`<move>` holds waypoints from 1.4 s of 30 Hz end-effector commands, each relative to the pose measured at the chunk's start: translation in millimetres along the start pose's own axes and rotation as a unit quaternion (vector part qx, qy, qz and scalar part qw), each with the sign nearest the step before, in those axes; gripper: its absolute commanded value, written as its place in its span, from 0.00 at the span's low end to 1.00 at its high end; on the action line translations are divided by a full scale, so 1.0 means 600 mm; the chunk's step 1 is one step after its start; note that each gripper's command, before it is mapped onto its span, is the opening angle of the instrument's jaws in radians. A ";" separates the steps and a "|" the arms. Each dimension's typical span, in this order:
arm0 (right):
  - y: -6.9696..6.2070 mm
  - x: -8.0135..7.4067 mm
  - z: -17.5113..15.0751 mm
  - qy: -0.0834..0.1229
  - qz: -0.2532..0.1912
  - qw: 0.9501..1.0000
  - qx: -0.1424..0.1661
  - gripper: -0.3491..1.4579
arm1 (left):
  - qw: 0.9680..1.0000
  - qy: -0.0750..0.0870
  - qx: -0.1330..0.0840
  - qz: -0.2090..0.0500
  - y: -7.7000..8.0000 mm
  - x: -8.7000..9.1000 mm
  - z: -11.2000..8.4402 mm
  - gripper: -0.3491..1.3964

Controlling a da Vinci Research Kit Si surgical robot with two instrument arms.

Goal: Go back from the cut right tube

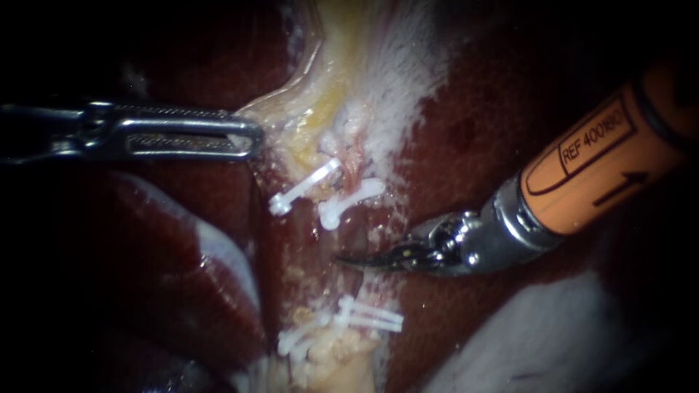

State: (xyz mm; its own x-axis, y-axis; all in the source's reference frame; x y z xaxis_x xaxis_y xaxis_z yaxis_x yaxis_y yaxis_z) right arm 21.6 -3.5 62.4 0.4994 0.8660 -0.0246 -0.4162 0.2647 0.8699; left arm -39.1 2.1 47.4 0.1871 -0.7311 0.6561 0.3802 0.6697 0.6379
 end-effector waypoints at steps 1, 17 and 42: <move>0.0000 0.0000 0.0000 0.000 0.000 1.000 0.000 0.00 | 1.000 0.000 0.000 0.000 0.0000 0.0000 0.0000 0.00; -0.0002 0.0001 0.0001 0.000 0.000 1.000 0.000 0.14 | 1.000 0.000 0.000 0.000 0.0000 0.0001 -0.0001 0.00; -0.0002 0.0010 -0.0010 0.005 -0.031 1.000 -0.002 0.58 | 1.000 0.000 0.001 0.000 0.0001 0.0003 -0.0003 0.00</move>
State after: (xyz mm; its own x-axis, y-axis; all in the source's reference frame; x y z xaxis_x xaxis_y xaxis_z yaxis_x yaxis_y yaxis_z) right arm 21.4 -2.8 61.9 0.5209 0.8487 -0.0919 -0.3812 0.3276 0.8645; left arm -38.9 2.0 47.5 0.1876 -0.7307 0.6564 0.3787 0.6704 0.6380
